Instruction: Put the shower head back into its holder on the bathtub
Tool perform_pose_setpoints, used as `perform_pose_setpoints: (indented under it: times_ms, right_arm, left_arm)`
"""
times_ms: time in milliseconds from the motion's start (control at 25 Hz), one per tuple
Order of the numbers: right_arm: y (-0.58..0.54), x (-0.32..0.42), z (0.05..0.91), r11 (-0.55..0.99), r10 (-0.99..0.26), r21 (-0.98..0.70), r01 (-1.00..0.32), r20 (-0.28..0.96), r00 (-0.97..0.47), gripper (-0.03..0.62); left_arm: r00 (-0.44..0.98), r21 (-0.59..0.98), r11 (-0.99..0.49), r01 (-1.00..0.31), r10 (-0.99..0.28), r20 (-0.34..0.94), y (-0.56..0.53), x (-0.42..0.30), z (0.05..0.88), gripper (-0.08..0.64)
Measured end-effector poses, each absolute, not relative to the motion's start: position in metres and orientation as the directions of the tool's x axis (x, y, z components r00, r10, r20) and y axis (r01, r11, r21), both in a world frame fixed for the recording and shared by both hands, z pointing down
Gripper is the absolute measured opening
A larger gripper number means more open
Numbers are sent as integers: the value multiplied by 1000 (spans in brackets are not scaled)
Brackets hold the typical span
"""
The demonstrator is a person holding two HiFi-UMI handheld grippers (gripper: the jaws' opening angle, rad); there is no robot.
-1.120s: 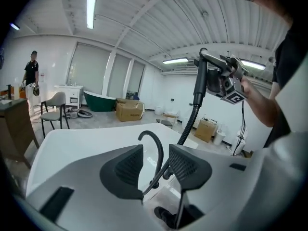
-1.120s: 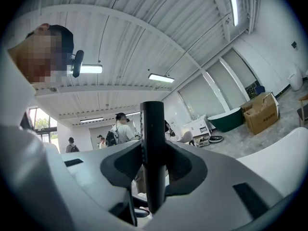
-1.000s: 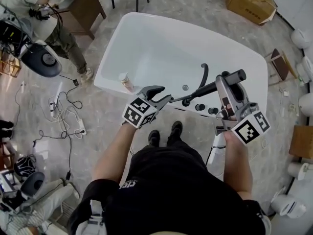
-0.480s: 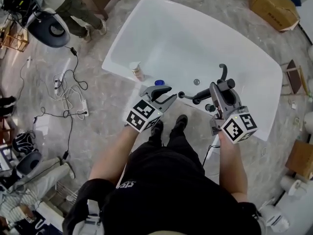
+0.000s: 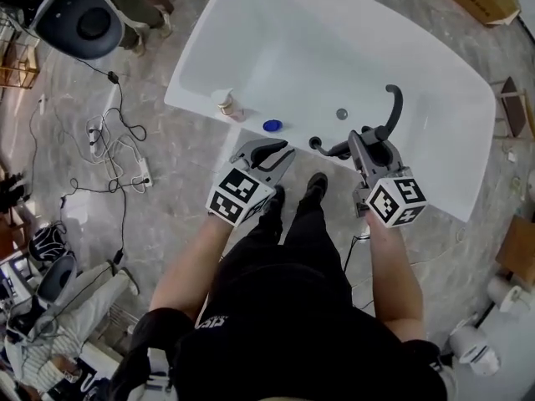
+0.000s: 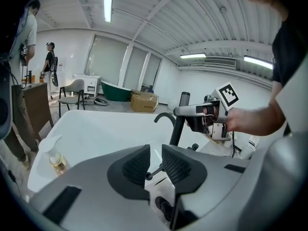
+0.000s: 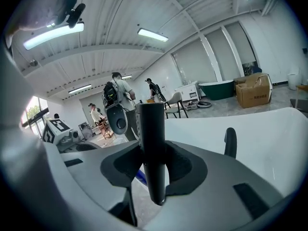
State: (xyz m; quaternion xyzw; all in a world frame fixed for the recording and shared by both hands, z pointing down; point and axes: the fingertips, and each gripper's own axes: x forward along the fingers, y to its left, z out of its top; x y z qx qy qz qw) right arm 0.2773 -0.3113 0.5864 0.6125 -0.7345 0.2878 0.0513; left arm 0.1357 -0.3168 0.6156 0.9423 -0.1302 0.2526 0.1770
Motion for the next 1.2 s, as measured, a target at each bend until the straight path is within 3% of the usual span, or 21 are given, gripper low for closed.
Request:
perform_pose_setpoints:
  times_ms: [1200]
  right_arm:
    - [-333, 266, 777, -23, -720, -317, -948, 663, -204, 147]
  left_arm:
    - [814, 350, -813, -466, -239, 529, -313, 93, 682, 75]
